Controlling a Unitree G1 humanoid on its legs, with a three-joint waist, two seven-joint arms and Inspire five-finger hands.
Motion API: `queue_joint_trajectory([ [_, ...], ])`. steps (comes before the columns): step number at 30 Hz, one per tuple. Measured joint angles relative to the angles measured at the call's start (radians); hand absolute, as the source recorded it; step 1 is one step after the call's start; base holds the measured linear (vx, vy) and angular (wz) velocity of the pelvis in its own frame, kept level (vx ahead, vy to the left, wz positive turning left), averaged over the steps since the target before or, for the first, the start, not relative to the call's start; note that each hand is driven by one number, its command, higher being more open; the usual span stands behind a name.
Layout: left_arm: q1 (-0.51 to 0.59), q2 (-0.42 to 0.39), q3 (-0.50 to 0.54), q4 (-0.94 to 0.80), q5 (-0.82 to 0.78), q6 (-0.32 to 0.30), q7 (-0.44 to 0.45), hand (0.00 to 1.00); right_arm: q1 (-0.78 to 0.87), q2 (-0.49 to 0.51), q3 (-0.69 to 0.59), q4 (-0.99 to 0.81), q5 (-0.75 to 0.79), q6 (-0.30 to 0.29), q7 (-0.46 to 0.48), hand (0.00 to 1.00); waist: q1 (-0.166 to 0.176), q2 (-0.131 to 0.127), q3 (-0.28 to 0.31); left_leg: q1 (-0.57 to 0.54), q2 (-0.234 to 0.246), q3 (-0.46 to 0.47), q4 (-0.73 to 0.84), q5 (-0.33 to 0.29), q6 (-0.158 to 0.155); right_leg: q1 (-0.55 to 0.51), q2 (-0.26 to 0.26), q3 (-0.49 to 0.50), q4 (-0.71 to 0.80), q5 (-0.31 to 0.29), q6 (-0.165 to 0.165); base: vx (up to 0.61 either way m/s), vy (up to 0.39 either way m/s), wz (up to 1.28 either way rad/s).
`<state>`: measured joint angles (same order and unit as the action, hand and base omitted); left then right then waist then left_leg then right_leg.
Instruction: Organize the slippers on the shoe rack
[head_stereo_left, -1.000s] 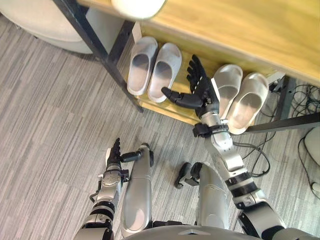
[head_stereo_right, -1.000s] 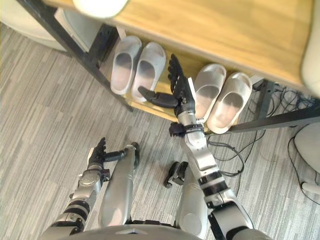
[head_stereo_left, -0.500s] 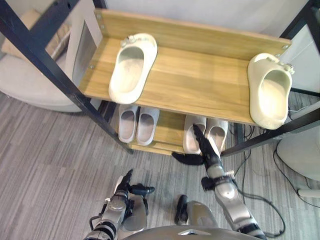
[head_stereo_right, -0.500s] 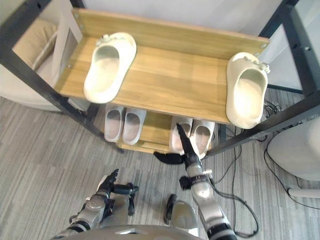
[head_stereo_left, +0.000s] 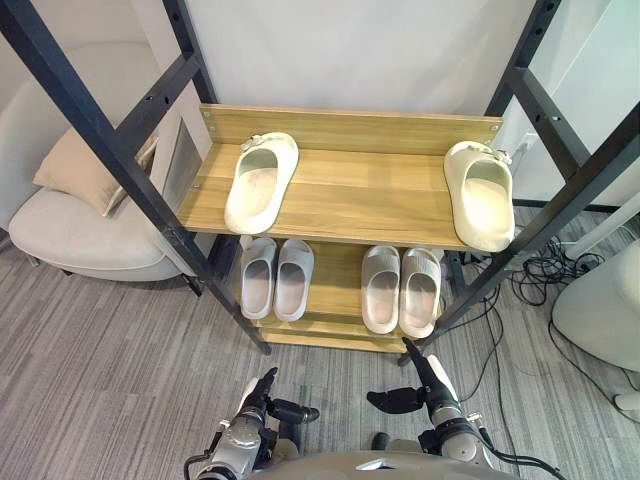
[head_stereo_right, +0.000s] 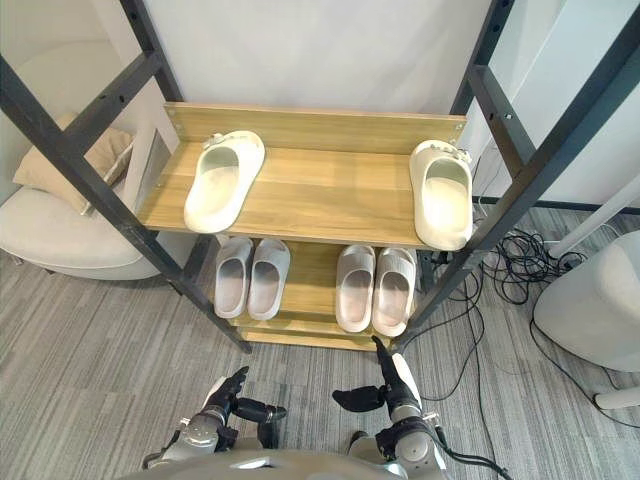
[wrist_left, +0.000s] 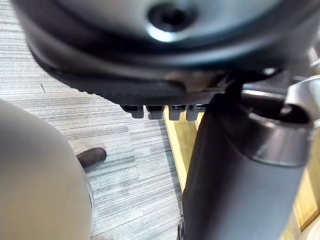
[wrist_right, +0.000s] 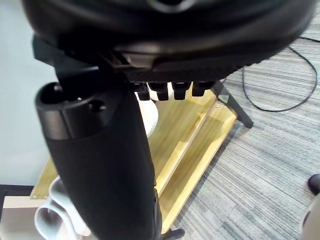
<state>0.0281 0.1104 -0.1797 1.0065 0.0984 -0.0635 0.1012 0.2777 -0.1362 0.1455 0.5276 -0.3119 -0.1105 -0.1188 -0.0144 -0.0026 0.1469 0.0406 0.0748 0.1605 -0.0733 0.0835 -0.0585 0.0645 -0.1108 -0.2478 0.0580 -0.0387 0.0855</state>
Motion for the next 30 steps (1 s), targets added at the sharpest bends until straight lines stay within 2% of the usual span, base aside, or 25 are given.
queue_joint_trajectory([
  [8,0.006,0.000,-0.011,0.000,0.009,0.001,-0.001,1.00,-0.040,0.015,-0.067,0.137,0.068,0.015,-0.006,1.00,-0.007,-0.004,-0.015,0.024,-0.011,-0.002,-0.013,0.003,0.001,0.038,0.004,0.006,-0.053,0.027,0.003,-0.01,0.008,-0.03],
  [11,0.009,0.007,-0.090,-0.041,0.003,0.001,-0.012,1.00,-0.066,0.016,-0.089,0.201,0.088,0.019,-0.011,1.00,-0.008,-0.001,-0.022,0.035,-0.012,-0.003,-0.013,0.004,0.006,0.056,0.005,0.004,-0.068,0.029,0.003,0.00,0.000,0.00],
  [12,0.031,0.019,-0.147,-0.104,-0.013,0.000,-0.030,1.00,-0.069,0.011,-0.091,0.216,0.116,0.020,-0.012,1.00,-0.007,0.004,-0.025,0.038,-0.013,-0.004,-0.013,0.002,0.006,0.062,0.005,0.002,-0.075,0.029,0.003,0.00,0.000,0.00],
  [13,0.034,0.021,-0.154,-0.112,-0.016,0.000,-0.033,1.00,-0.068,0.010,-0.091,0.216,0.119,0.020,-0.012,1.00,-0.007,0.004,-0.025,0.038,-0.013,-0.004,-0.013,0.002,0.006,0.062,0.005,0.002,-0.076,0.029,0.003,0.00,0.000,0.00],
  [17,0.087,0.044,-0.287,-0.345,-0.071,-0.002,-0.079,1.00,-0.066,0.009,-0.129,0.235,0.137,0.020,-0.013,1.00,-0.008,0.020,-0.030,0.035,-0.015,-0.010,-0.014,0.001,0.007,0.062,0.005,-0.004,-0.078,0.026,0.002,0.00,-0.002,0.03],
  [21,0.123,0.089,-0.436,-0.626,-0.183,-0.044,-0.155,1.00,-0.046,-0.010,-0.134,0.237,0.160,0.020,-0.010,1.00,-0.015,0.038,-0.037,0.030,-0.019,-0.033,-0.014,0.001,0.007,0.070,0.003,-0.027,-0.077,0.018,0.002,0.00,-0.006,0.15],
  [24,0.124,0.123,-0.525,-0.755,-0.252,-0.061,-0.207,1.00,-0.043,-0.024,-0.134,0.254,0.160,0.019,-0.001,1.00,-0.015,0.050,-0.043,0.035,-0.019,-0.037,-0.014,-0.001,0.007,0.077,0.003,-0.032,-0.076,0.012,0.000,0.00,0.000,0.07],
  [28,0.122,0.129,-0.593,-0.884,-0.312,-0.065,-0.253,1.00,-0.033,-0.036,-0.132,0.255,0.157,0.019,0.007,1.00,-0.018,0.066,-0.053,0.036,-0.016,-0.037,-0.014,-0.004,0.005,0.078,0.005,-0.033,-0.076,0.008,-0.001,0.00,0.000,0.00],
  [30,0.121,0.128,-0.599,-0.960,-0.351,-0.066,-0.260,1.00,-0.029,-0.037,-0.126,0.254,0.157,0.019,0.009,1.00,-0.020,0.065,-0.054,0.037,-0.013,-0.037,-0.014,-0.005,0.004,0.079,0.007,-0.033,-0.076,0.007,-0.002,0.00,0.000,0.00],
])
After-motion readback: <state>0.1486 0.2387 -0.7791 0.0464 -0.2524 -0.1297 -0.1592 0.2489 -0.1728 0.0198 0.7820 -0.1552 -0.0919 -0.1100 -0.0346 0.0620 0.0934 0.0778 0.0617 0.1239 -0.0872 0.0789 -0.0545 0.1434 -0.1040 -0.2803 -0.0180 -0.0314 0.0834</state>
